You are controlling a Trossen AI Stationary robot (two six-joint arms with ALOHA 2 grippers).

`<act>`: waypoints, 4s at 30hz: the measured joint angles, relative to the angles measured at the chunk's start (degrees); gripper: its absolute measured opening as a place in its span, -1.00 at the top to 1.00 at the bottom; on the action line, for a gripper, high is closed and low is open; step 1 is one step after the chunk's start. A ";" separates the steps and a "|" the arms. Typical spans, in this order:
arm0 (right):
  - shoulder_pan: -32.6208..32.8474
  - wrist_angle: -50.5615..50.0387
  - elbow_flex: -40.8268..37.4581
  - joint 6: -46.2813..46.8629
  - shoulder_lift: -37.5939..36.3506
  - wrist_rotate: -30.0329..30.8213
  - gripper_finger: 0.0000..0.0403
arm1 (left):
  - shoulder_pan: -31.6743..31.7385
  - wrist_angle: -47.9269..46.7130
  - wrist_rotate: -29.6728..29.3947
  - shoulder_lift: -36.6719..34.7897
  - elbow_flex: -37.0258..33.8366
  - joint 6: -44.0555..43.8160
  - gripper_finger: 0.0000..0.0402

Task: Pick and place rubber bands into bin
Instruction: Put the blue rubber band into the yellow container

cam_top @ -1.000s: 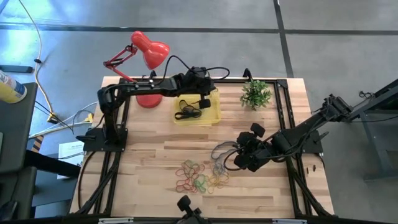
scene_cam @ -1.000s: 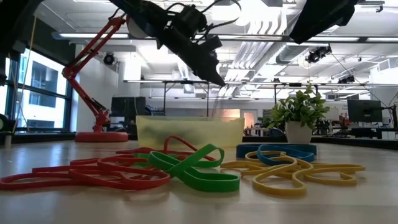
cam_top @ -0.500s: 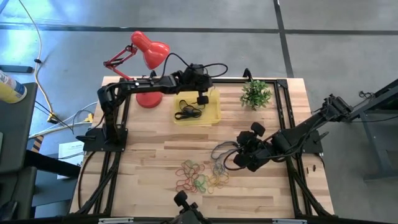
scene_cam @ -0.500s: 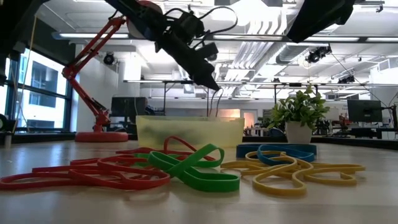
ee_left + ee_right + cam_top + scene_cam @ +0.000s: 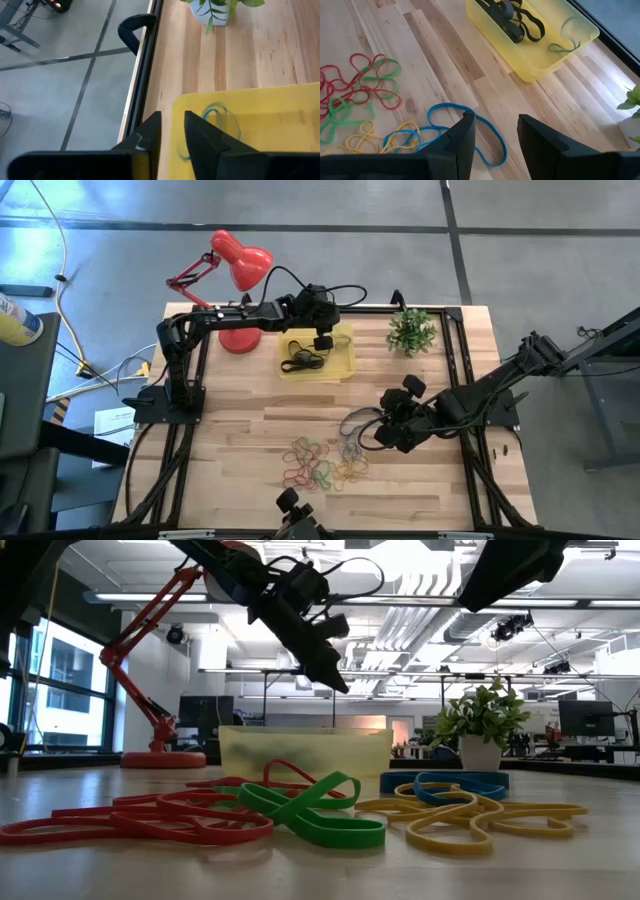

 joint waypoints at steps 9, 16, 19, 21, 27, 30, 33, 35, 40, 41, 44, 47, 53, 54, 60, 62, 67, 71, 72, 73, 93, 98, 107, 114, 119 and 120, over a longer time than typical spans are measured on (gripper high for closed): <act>0.00 0.12 0.00 -2.81 0.00 -1.13 0.32 | -0.75 -5.06 11.30 -0.21 0.00 -0.14 0.42; -5.26 8.78 -7.80 -11.24 -0.02 -15.90 0.32 | -8.05 -17.23 23.49 -1.25 -0.02 3.84 0.42; -9.07 19.58 -13.95 -15.01 0.00 -23.88 0.32 | -12.62 -22.43 22.96 -2.19 -0.04 6.11 0.42; -11.32 24.86 -17.19 -17.13 0.00 -26.60 0.32 | -15.63 -24.98 22.11 -3.12 -0.04 6.45 0.42; -17.03 30.76 -22.79 -25.76 0.00 -28.91 0.32 | -24.68 -28.10 17.02 -7.48 -0.06 4.20 0.42; -20.30 31.94 -24.43 -31.22 0.00 -32.97 0.32 | -28.46 -28.35 12.95 -10.20 -0.04 1.57 0.42; -23.21 32.81 -25.42 -35.99 0.00 -36.21 0.32 | -31.76 -29.14 8.73 -12.94 -0.04 -2.07 0.42; -24.80 33.62 -25.75 -38.46 0.00 -37.10 0.32 | -34.10 -29.36 5.21 -14.79 0.00 -4.43 0.42; -28.03 35.32 -25.75 -44.49 0.54 -39.85 0.32 | -39.21 -33.38 -5.74 -18.93 0.00 -10.87 0.42; -28.46 35.52 -25.75 -45.36 1.00 -40.48 0.32 | -40.17 -34.39 -7.62 -19.65 0.00 -12.39 0.42; -29.18 36.01 -25.75 -47.35 3.08 -42.25 0.32 | -43.07 -37.50 -13.18 -21.98 0.00 -17.52 0.42; -29.24 37.22 -25.75 -48.53 5.70 -43.90 0.32 | -46.23 -41.37 -18.83 -24.07 0.00 -23.41 0.42; -29.24 40.60 -25.70 -48.20 9.56 -43.08 0.32 | -52.65 -51.76 -28.93 -28.10 0.00 -37.39 0.42; -29.24 40.83 -25.70 -48.24 10.12 -43.06 0.32 | -53.67 -53.78 -30.17 -28.72 0.00 -39.99 0.42; -29.24 40.93 -25.50 -47.92 12.91 -43.31 0.32 | -60.64 -65.82 -36.57 -31.82 0.00 -56.41 0.42; -29.20 41.14 -25.46 -46.99 13.25 -43.02 0.37 | -63.02 -69.20 -38.70 -32.50 0.00 -61.68 0.42; -29.24 41.30 -25.49 -45.16 13.31 -41.76 0.78 | -67.83 -76.96 -43.09 -33.07 0.00 -72.37 0.42; -29.18 42.11 -25.53 -42.74 13.38 -41.74 0.94 | -70.27 -79.56 -45.26 -33.07 0.00 -77.00 0.42; -29.18 42.14 -25.44 -41.60 13.39 -41.45 0.92 | -70.46 -79.53 -45.70 -33.06 0.00 -77.01 0.42; -29.16 41.95 -25.13 -40.89 13.44 -41.11 0.92 | -70.73 -79.52 -45.98 -33.05 0.00 -77.02 0.42; -30.80 31.02 0.50 -54.78 8.73 -28.79 0.99 | -70.66 -79.51 -45.83 -33.03 -7.19 -78.94 0.42; -34.57 28.77 7.58 -60.37 8.72 -27.15 0.99 | -70.64 -79.17 -44.68 -33.03 -10.76 -84.16 0.42; -46.32 29.39 10.86 -64.94 9.09 -29.23 1.00 | -70.62 -75.05 -44.54 -33.00 -13.64 -84.67 0.42; -53.14 32.56 10.86 -64.73 12.36 -33.86 1.00 | -70.51 -74.67 -45.01 -32.98 -14.16 -85.55 0.42; -54.97 36.00 10.86 -64.16 15.97 -37.02 1.00 | -70.51 -74.59 -45.40 -32.98 -14.16 -85.71 0.42; -55.15 36.51 10.86 -63.68 16.83 -37.43 1.00 | -70.51 -74.58 -45.42 -32.98 -14.16 -85.78 0.42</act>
